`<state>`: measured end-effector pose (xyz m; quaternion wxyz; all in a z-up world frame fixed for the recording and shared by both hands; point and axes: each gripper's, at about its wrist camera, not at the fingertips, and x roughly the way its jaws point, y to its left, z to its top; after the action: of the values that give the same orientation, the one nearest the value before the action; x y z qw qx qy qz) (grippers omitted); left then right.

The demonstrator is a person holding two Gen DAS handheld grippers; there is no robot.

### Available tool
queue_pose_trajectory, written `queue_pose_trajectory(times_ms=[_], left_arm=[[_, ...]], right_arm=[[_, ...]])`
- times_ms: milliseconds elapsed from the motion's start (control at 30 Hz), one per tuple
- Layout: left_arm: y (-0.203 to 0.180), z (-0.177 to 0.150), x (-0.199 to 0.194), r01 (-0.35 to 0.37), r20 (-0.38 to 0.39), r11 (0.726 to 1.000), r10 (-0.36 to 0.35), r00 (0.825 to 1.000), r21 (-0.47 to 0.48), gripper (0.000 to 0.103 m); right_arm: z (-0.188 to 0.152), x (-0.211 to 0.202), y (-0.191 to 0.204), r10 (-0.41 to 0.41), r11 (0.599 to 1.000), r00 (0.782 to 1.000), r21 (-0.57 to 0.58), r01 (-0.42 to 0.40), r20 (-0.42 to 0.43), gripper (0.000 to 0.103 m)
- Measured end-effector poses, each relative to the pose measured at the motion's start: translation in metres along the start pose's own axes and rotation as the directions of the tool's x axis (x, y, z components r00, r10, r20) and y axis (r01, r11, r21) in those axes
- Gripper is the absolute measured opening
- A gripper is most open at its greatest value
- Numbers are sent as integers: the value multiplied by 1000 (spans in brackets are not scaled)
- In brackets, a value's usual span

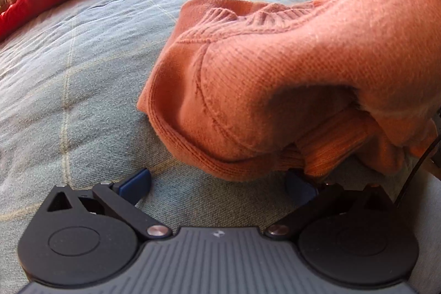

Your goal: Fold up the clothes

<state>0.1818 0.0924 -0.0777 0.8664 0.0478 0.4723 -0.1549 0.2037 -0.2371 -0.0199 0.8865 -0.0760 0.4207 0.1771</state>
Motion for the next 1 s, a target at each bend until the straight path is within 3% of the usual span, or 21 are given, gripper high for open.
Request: queue_pose_trajectory(times_ms=[100, 233, 467, 567, 633, 767, 833, 1000], left_arm=[[2, 18, -8, -8, -93, 1000, 9, 996, 14, 102], [6, 43, -20, -16, -216, 999, 23, 976, 34, 102], [2, 87, -68, -122, -311, 988, 147, 939, 98, 102], [-1, 110, -87, -184, -340, 977, 212, 916, 112, 102], [-2, 132, -95, -255, -343, 964, 264, 901, 71, 102], [-11, 158, -115, -369, -343, 928, 328, 880, -59, 102], [-20, 161, -125, -397, -343, 909, 336, 877, -124, 102], [-30, 162, -127, -411, -380, 897, 327, 865, -161, 102]], right_arm=[[9, -7, 12, -82, 996, 996, -45, 80, -31, 103], [20, -21, 29, -165, 971, 986, -182, 157, -29, 103], [40, -20, 27, -244, 941, 969, -234, 244, 28, 103], [44, -17, 12, -193, 953, 980, -233, 196, 39, 103], [49, -14, 3, -110, 960, 993, -255, 115, 32, 103], [58, -1, -7, -6, 928, 999, -371, 20, 37, 103], [65, 1, -14, -14, 917, 998, -397, 35, 56, 103], [81, 4, -33, -28, 922, 999, -385, 37, 28, 103]])
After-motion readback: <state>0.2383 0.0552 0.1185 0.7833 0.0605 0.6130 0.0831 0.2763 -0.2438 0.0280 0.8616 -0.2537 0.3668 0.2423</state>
